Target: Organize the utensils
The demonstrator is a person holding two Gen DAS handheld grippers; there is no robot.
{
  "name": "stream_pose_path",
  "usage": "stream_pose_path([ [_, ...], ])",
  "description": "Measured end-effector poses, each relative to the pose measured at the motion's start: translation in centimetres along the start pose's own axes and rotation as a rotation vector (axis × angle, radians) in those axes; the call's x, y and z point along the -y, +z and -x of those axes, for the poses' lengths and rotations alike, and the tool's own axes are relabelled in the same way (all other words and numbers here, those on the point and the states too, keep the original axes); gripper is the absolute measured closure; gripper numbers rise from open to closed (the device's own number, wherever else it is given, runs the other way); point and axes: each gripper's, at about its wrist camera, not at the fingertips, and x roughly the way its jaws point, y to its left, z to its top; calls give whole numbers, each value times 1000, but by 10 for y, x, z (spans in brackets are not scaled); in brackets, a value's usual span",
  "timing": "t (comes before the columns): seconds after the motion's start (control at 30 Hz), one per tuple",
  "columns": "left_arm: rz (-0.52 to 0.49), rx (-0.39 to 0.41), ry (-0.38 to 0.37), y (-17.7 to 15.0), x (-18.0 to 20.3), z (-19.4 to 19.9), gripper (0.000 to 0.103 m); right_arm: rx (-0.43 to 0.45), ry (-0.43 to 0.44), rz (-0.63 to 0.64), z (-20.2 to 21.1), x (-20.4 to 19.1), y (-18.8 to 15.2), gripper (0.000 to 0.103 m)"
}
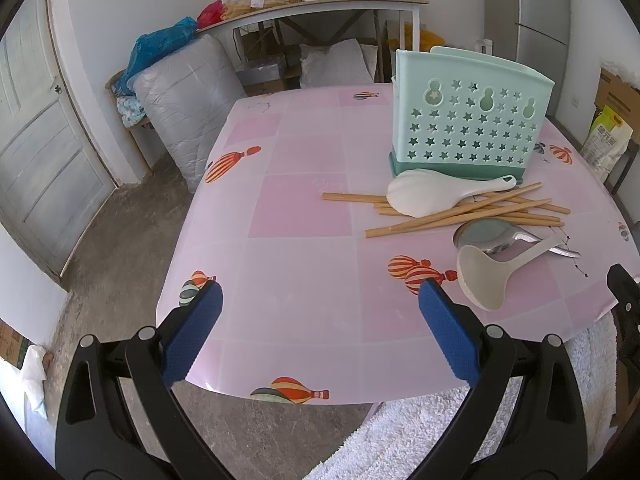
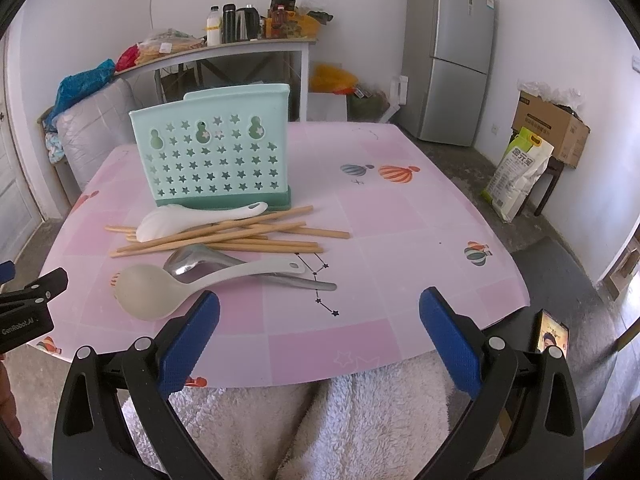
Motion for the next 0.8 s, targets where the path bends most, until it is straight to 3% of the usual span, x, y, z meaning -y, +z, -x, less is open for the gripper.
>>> stream_pose_path([
  [0.8,1,-3,0,1,0,1,9,3,-1,2,1,-2,2,6],
])
